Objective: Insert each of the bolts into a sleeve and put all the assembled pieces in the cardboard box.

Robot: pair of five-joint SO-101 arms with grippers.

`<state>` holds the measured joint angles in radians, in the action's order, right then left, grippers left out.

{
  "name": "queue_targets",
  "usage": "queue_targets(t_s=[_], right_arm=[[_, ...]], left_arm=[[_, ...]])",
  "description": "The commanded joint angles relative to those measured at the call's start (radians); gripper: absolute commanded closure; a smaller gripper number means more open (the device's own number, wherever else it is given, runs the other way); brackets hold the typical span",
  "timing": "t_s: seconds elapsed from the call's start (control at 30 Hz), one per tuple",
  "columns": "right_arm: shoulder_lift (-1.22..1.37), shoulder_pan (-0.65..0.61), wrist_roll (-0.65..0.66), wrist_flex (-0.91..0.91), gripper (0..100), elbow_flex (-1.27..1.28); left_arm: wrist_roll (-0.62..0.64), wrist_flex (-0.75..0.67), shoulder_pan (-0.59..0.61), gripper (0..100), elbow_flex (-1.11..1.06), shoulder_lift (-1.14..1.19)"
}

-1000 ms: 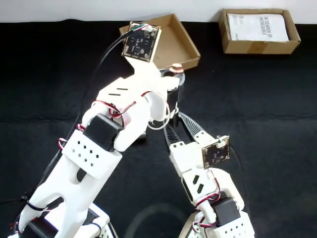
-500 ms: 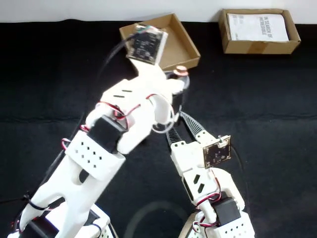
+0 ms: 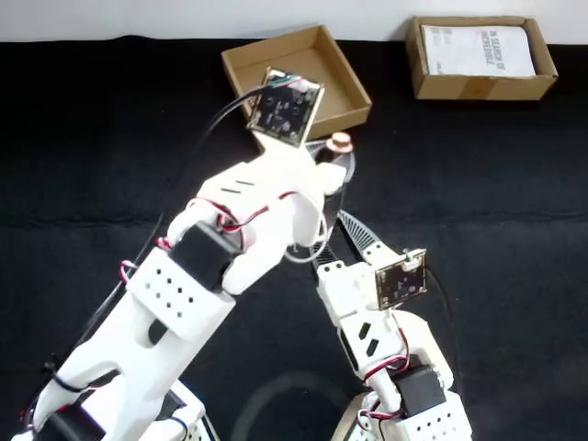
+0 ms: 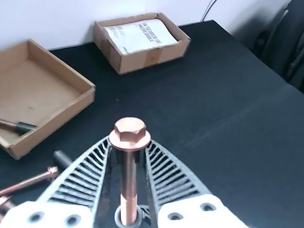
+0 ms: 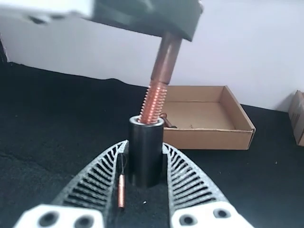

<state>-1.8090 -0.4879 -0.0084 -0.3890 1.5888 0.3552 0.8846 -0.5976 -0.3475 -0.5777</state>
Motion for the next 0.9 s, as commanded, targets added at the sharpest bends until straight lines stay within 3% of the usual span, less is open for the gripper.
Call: queue_targets(t_s=[0.0, 0.37, 0.47, 0.63, 0.77, 0.87], right_arm=[[-0.022, 0.031, 0.002, 0.027, 99.1, -0.018], [-0.022, 0.041, 0.002, 0.027, 99.1, -0.018], [-0.022, 0.041, 0.002, 0.027, 99.1, -0.018], [-0.022, 0.042, 0.002, 0.027, 99.1, -0.018], [-0.022, 0.042, 0.002, 0.027, 99.1, -0.018], [-0.022, 0.042, 0.002, 0.027, 99.1, -0.019]], left_arm=[[0.008, 0.043, -0.024, 99, -0.048, -0.073], [0.002, 0.048, -0.015, 99, -0.206, -0.194], [0.002, 0.071, -0.015, 93, -0.194, -0.196], [0.008, 0.368, -0.022, 76, -0.035, -0.188], [-0.018, 0.559, -0.025, 76, 0.122, -0.196], [-0.127, 0.709, -0.045, 79, 0.283, -0.196]])
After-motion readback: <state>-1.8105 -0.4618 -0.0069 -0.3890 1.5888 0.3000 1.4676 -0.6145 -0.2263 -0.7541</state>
